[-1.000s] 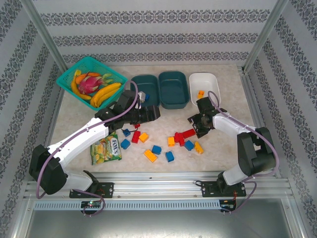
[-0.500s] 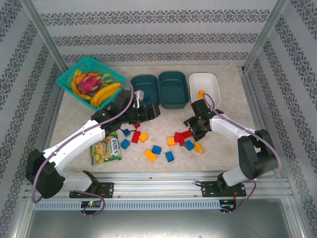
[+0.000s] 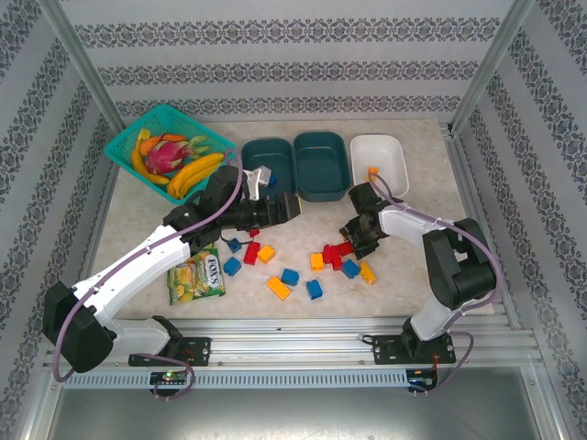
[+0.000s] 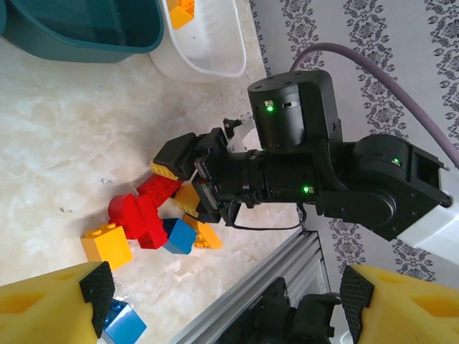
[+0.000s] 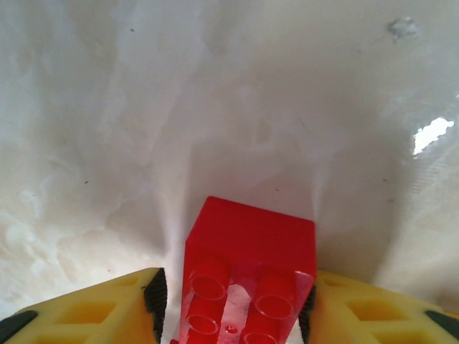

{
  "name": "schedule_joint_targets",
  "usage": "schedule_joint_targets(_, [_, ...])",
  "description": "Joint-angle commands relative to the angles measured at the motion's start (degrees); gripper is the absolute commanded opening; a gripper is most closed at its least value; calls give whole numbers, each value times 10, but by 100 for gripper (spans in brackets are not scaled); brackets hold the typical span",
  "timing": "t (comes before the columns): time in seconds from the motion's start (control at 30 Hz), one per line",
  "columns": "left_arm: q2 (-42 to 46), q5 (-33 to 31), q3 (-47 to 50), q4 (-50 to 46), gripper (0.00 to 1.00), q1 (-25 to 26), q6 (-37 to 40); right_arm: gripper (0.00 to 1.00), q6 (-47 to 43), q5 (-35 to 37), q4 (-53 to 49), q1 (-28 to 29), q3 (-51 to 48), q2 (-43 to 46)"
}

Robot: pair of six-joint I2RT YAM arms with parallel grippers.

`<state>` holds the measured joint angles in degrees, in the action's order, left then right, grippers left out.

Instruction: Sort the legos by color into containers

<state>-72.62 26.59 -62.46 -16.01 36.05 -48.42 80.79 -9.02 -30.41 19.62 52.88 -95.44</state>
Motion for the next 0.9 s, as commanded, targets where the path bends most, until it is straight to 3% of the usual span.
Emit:
schedule_joint_targets(0.0, [6,12,3,23,85,8,11,43,6,10,5,0,12,-19])
schedule_joint_targets(0.23, [6,-6,-11,16,85,8,11,24,-42,60,-36,3,48,43])
schedule_joint_targets(0.47, [-2,-69,-66,-29,89,-17,-13,22,-191,128,-88,39,177,79])
schedule_joint_targets(0.63, [-50,-61,-128,-46,89,-59,-16,23,-286,86,-63,40,299,-31])
schedule_joint_targets(0.87, [-121,-48,-196,-62,88,-119,-20,23,-365,57,-114,21,514,-232])
